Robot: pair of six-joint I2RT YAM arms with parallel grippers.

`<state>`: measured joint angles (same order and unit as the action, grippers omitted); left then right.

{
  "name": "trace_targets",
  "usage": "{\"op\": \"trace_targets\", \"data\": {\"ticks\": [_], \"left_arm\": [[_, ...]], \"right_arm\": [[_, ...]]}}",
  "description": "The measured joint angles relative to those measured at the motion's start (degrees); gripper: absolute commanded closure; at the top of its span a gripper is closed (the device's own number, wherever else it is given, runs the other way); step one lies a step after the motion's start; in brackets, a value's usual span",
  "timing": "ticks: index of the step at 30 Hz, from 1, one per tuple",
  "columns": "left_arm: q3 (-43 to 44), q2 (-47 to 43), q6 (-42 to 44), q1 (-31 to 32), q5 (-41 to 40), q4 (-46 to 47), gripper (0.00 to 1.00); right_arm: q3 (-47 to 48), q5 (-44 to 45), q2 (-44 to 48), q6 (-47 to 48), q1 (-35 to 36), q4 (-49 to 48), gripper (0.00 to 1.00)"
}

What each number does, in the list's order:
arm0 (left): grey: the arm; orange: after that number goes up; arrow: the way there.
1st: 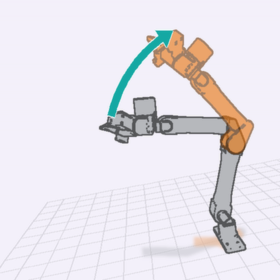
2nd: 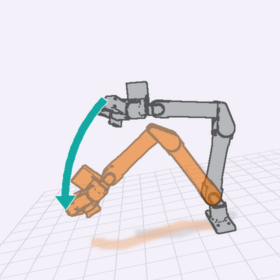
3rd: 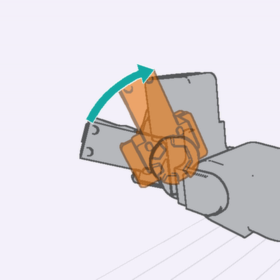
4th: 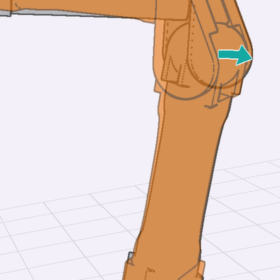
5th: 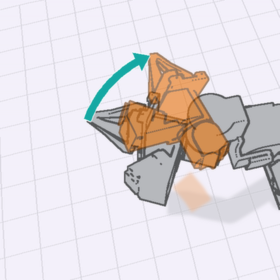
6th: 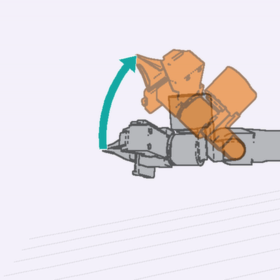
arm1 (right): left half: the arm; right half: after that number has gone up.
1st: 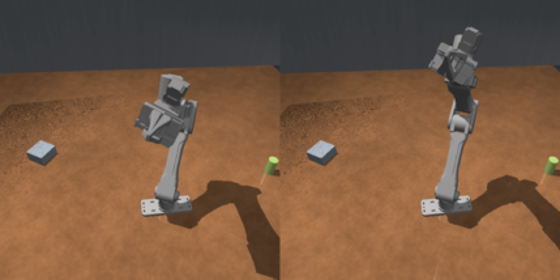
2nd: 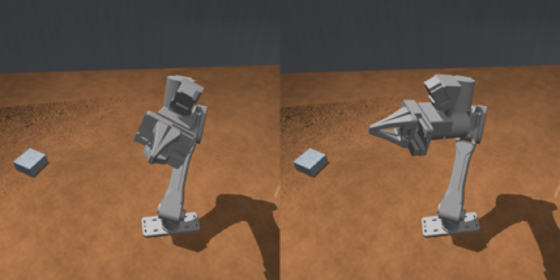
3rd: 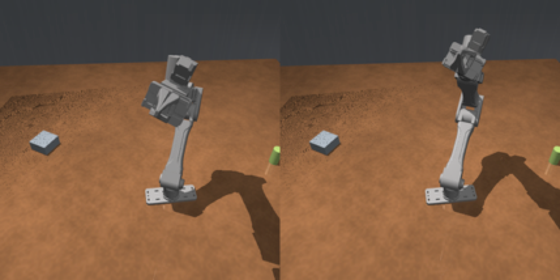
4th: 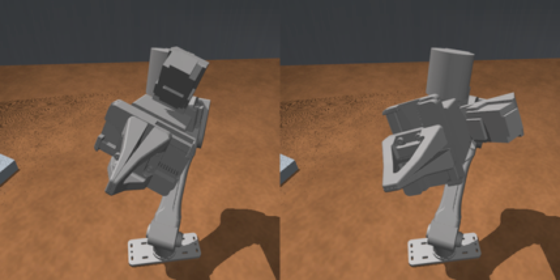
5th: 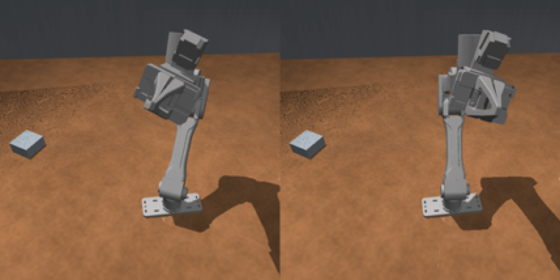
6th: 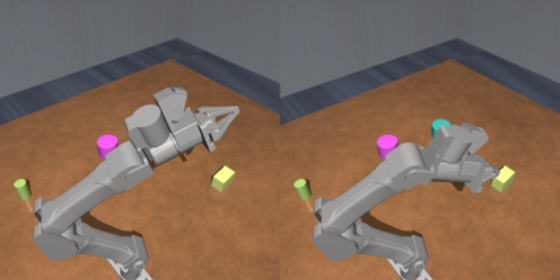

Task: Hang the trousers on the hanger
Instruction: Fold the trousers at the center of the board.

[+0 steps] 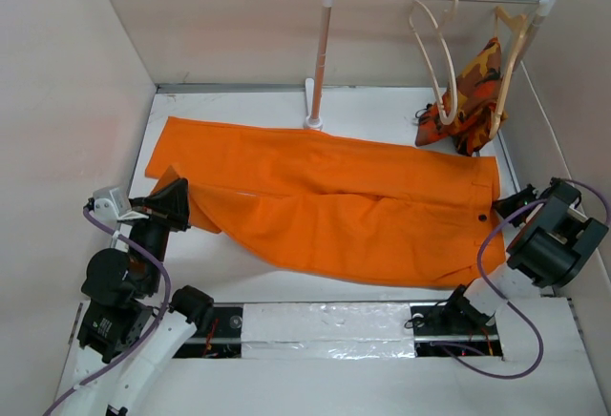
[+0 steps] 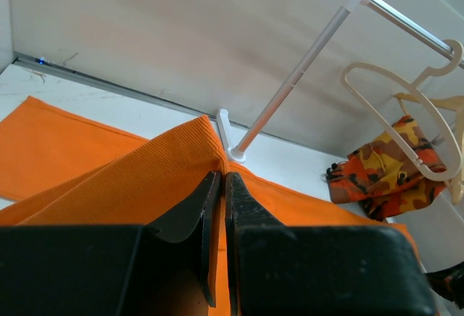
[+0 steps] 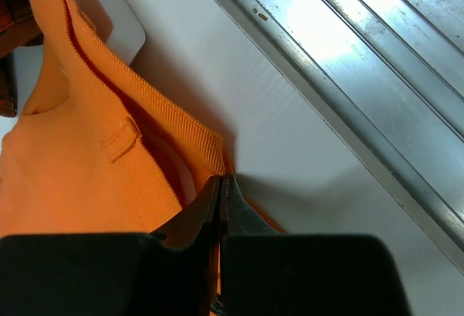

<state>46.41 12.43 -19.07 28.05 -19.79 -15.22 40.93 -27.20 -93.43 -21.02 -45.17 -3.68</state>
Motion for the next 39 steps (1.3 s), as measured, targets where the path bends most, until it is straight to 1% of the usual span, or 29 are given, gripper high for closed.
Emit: {"op": "trace_targets", "data": {"ticks": [5,9,10,11,12,13,15,16,18,21,24,25,26,27,28,30,31,33,34,35,37,39], "left_arm": [[0.0,0.1,0.0,0.0,-0.2,0.0,1.00],[-0.1,0.6,0.0,0.0,-0.2,0.0,1.00],[-0.1,0.7,0.0,0.0,-0.2,0.0,1.00],[-0.1,0.8,0.0,0.0,-0.2,0.0,1.00],[-0.1,0.9,0.0,0.0,-0.1,0.0,1.00],[-0.1,1.0,0.0,0.0,-0.1,0.0,1.00],[-0.3,1.2,0.0,0.0,0.2,0.0,1.00],[-0.3,1.2,0.0,0.0,0.4,0.0,1.00],[-0.5,1.2,0.0,0.0,0.9,0.0,1.00],[-0.6,1.1,0.0,0.0,1.8,0.1,1.00],[-0.6,0.1,0.0,0.0,3.1,0.2,1.00],[-0.7,-0.6,0.0,0.1,3.3,0.2,1.00],[-0.7,-1.5,0.0,0.2,3.4,0.2,1.00],[-0.7,-2.5,0.0,0.5,3.3,0.3,1.00],[-0.7,-3.6,0.0,1.1,3.2,0.3,1.00],[-0.7,-5.2,0.0,2.3,3.1,0.5,1.00],[-0.7,-5.9,0.0,2.9,2.9,0.5,1.00],[-0.7,-6.9,0.0,4.5,2.6,0.5,1.00],[-0.7,-7.4,0.1,5.1,2.4,0.5,1.00],[-0.7,-7.9,0.1,5.8,2.2,0.5,1.00],[-0.7,-8.9,0.2,6.8,1.7,0.4,1.00],[-0.7,-9.9,0.2,7.7,1.3,0.4,1.00]], "right_arm": [[1.5,-0.7,-1.5,-1.6,0.2,-0.5,1.00],[5.8,0.6,-3.5,-2.8,1.6,-0.2,1.00],[7.3,0.7,-4.1,-3.0,1.9,-0.2,0.99],[8.8,0.7,-4.8,-3.0,2.3,-0.2,0.93],[10.1,0.7,-5.3,-3.0,2.5,-0.2,0.83],[11.1,0.9,-5.6,-2.8,2.7,-0.1,0.57],[12.4,2.2,-5.6,-2.1,3.1,0.2,0.35],[12.5,3.4,-5.2,-1.6,3.4,0.2,0.32],[11.4,6.4,-3.3,-1.4,3.7,0.4,0.27],[4.4,12.5,5.7,-1.9,3.9,0.8,0.30],[-3.9,18.1,17.1,-2.7,2.1,2.8,0.41],[-6.4,20.0,20.9,-3.0,0.8,4.3,0.47],[-8.3,21.7,24.0,-3.0,-0.6,5.9,0.49],[-9.9,23.2,26.6,-3.1,-2.1,7.2,0.58],[-11.5,24.6,29.4,-3.0,-3.8,8.8,0.72],[-13.6,26.6,34.2,-2.9,-7.1,12.4,0.73],[-14.3,27.4,36.5,-2.8,-8.5,14.4,0.71],[-15.0,28.3,41.0,-2.5,-10.6,18.5,0.64],[-15.1,29.0,43.1,-2.3,-11.2,20.3,0.58],[-15.1,29.3,44.9,-2.1,-11.6,21.8,0.57],[-14.9,30.0,47.1,-1.9,-11.8,24.5,0.51],[-14.6,30.7,47.1,-1.9,-11.8,26.9,0.50]]}}
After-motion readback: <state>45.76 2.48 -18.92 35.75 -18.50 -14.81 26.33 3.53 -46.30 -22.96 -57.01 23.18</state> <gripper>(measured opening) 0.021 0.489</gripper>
